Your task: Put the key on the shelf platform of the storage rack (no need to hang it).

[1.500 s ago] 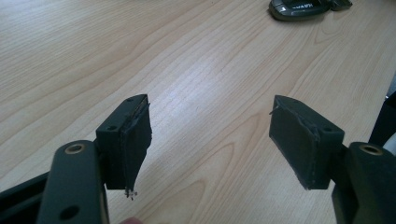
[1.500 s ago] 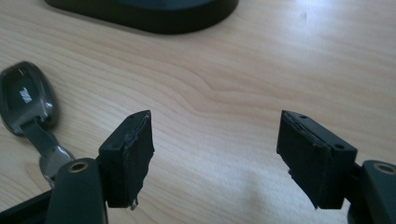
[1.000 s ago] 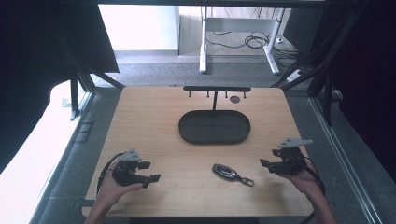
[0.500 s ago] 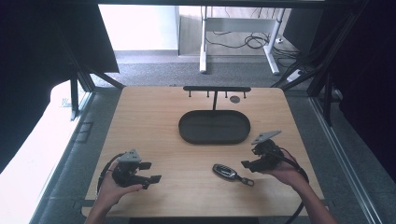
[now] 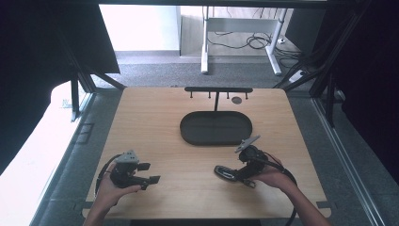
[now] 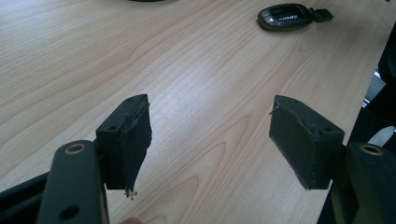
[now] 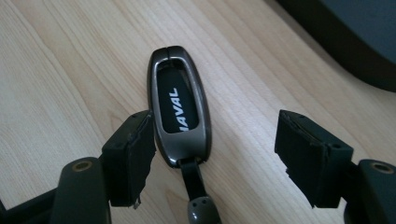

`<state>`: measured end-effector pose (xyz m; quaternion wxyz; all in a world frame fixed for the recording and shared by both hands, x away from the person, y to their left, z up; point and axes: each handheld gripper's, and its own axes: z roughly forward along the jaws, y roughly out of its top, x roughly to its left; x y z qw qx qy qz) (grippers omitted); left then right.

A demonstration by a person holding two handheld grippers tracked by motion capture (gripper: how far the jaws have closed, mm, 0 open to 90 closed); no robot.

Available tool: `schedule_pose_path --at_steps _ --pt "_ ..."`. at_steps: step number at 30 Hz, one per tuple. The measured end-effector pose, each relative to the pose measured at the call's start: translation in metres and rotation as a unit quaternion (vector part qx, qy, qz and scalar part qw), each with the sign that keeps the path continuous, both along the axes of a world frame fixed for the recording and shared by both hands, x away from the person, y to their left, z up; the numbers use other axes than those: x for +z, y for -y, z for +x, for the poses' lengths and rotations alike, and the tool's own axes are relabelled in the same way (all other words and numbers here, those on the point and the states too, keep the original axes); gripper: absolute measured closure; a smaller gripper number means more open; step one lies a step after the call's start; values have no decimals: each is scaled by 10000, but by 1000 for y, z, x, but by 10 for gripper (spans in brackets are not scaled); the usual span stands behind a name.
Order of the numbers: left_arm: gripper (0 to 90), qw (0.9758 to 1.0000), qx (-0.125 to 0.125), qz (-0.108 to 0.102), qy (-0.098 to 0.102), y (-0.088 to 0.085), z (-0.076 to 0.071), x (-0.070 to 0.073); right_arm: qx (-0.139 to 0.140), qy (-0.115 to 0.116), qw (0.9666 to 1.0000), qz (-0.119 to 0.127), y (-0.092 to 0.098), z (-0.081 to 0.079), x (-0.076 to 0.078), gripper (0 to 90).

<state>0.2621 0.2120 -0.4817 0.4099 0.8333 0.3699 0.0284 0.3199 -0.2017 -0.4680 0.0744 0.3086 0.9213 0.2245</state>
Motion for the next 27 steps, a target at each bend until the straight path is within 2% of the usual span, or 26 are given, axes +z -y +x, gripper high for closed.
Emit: schedule_pose_path --at_steps 12,23,25,27 --pt "300 10000 9 0 4 -2 0 0 175 -289 9992 -203 -16 1 -20 323" --pt "300 10000 16 -3 12 -3 0 0 250 -396 9980 -428 -22 3 -31 366" --pt "300 10000 10 -40 4 -3 0 1 316 -379 9976 -494 -24 3 -33 384" --pt "300 9997 -59 -220 -36 -4 0 2 322 -395 9974 -513 -25 3 -34 390"
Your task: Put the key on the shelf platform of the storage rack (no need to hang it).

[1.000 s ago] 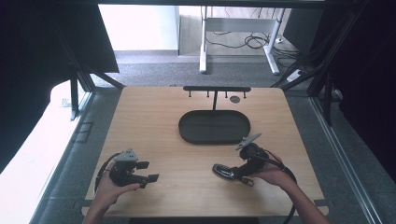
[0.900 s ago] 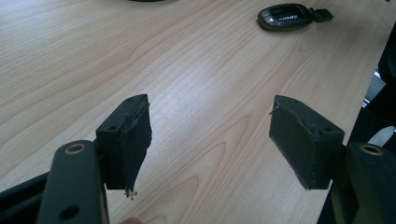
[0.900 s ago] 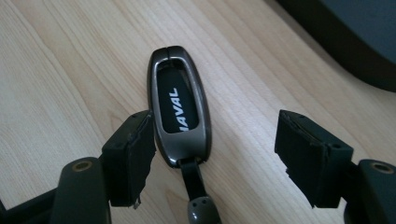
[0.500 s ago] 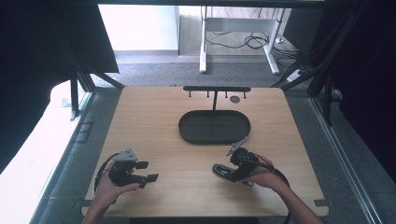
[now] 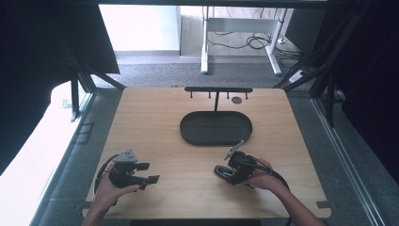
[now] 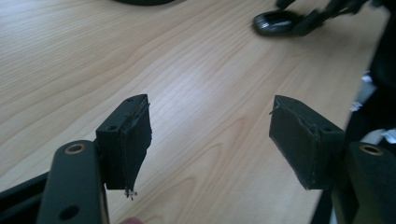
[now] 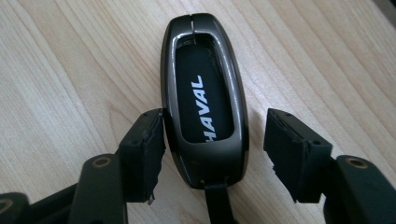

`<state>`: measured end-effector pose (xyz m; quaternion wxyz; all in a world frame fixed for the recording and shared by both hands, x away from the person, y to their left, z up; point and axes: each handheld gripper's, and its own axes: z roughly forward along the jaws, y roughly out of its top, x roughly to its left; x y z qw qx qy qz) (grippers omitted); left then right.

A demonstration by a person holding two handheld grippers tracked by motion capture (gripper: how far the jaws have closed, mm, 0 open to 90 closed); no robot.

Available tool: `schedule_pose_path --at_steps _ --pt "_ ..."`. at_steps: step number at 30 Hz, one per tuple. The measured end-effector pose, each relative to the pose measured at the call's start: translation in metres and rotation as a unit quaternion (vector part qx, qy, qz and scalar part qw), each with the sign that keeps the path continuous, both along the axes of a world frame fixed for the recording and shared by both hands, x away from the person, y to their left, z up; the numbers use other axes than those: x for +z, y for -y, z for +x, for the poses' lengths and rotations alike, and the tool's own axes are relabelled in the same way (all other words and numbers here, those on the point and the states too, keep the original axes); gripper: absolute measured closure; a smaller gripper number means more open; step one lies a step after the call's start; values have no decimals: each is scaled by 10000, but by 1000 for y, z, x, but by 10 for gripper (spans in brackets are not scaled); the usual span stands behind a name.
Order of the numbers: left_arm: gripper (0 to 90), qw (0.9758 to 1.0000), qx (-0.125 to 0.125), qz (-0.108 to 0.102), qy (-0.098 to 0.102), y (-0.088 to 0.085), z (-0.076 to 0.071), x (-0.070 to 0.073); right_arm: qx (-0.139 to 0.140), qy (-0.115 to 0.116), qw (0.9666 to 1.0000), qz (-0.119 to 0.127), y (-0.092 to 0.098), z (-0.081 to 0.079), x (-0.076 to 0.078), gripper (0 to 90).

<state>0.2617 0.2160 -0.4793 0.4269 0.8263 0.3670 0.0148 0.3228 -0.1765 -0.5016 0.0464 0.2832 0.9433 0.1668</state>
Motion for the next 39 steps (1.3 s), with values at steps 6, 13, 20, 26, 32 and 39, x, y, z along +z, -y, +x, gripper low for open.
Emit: schedule_pose_path --at_steps 6,13,20,26,32,39 --pt "299 9999 80 87 63 0 -2 3 60 -117 9999 -63 -3 1 -4 424" --pt "299 9999 83 121 44 0 -1 2 133 -47 9998 -124 -4 1 -4 477" --pt "299 9999 95 116 47 0 -1 1 123 -54 9998 -153 -3 2 -3 490" --pt "299 9999 97 119 44 -1 0 1 15 -116 9998 -149 -1 5 -3 493" --pt "299 9999 125 111 43 -2 0 1 -135 -248 9996 59 7 8 2 493" --pt "299 9999 109 122 43 -2 0 1 -235 -378 9981 420 18 10 11 494"
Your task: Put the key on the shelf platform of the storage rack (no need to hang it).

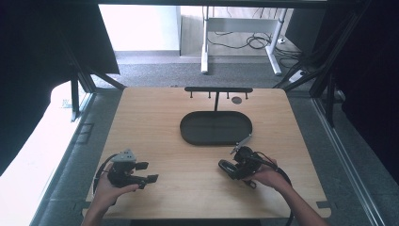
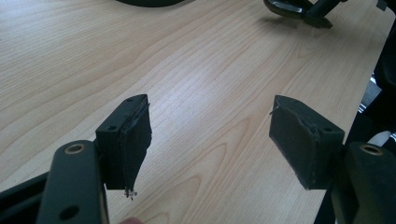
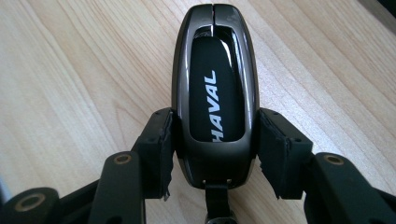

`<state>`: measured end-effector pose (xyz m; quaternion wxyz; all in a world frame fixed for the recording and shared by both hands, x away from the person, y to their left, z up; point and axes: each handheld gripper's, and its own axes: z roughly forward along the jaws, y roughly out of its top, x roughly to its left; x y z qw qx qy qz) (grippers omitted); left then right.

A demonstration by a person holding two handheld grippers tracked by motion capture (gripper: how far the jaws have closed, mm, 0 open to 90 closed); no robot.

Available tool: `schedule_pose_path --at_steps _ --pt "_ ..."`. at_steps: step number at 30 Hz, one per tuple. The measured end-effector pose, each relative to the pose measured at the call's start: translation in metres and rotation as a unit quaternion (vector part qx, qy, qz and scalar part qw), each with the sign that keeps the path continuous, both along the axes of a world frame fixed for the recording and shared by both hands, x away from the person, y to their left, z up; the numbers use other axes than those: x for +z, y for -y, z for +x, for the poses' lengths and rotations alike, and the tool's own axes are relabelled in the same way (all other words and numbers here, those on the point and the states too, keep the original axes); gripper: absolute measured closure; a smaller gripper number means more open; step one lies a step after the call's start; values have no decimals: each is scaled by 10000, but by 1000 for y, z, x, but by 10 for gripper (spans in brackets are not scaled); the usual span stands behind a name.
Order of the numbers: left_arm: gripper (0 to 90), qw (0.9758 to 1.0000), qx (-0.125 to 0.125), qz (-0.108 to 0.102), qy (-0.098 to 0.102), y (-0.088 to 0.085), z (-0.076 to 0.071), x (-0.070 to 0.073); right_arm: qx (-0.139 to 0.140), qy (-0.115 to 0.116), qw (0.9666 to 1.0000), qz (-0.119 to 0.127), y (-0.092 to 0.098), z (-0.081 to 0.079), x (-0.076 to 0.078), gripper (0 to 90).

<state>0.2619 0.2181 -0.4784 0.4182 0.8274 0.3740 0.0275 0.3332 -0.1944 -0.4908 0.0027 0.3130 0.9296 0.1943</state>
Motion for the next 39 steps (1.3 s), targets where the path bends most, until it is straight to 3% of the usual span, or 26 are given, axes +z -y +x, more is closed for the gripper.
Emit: schedule_pose_path --at_steps 6,21,39 --pt "299 10000 3 3 -8 0 0 0 -74 -23 9997 240 9 2 8 495" --pt "299 10000 -3 10 1 0 0 0 -137 308 9973 645 20 8 43 497" --pt "299 10000 -7 11 11 -1 0 0 -149 513 9962 688 21 17 65 497"
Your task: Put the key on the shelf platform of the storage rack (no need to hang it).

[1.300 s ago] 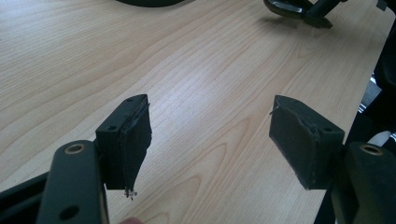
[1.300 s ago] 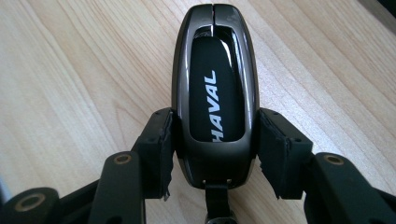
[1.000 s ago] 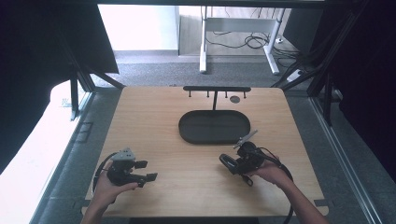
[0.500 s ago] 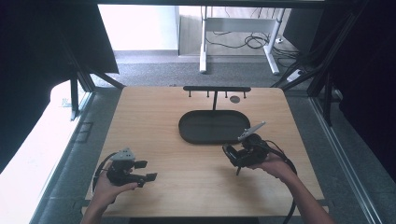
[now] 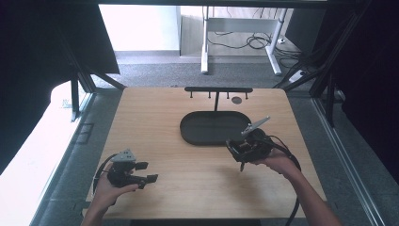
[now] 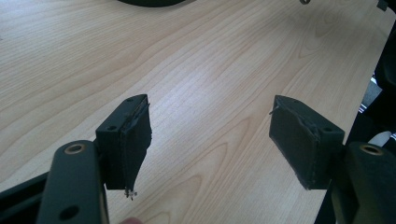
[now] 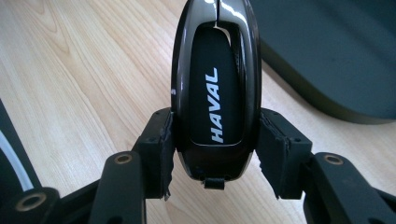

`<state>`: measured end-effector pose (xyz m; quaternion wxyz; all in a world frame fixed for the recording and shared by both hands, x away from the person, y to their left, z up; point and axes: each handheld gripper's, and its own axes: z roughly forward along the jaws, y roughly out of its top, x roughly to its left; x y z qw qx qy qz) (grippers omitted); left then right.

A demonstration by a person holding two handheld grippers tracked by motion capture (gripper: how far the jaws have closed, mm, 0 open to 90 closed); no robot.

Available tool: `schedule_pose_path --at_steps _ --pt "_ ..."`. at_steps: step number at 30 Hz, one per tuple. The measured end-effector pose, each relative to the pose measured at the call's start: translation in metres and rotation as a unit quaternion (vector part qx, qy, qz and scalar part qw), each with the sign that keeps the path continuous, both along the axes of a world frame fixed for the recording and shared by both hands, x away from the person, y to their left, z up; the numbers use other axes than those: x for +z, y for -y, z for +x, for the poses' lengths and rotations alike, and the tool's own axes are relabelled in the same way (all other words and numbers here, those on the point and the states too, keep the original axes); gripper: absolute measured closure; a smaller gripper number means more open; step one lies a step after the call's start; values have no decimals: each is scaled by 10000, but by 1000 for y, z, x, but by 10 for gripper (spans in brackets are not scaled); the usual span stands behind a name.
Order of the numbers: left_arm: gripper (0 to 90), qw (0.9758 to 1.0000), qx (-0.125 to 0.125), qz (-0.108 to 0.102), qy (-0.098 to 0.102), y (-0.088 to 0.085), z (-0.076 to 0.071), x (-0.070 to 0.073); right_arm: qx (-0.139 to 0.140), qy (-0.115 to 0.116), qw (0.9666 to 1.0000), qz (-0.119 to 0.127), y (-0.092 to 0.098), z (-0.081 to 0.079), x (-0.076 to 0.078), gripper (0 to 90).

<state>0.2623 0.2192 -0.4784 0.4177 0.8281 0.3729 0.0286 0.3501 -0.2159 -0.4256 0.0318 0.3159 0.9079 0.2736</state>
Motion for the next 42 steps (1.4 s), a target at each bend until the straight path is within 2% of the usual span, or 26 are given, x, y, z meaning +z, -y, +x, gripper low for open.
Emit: schedule_pose_path --at_steps 8,22,24,35,42 --pt "299 10000 20 -13 -4 0 0 0 18 76 10000 -23 -3 7 10 497" --pt "299 10000 22 -8 -3 -1 0 0 -77 31 10000 21 -1 22 5 498" --pt "299 10000 36 -5 -1 -2 0 0 -60 50 10000 -29 -2 23 6 497" --pt "299 10000 36 1 -21 -1 1 -1 -75 177 9998 17 -8 37 21 497" --pt "299 10000 43 -10 -12 -2 0 0 -113 206 9997 26 -11 44 24 497"
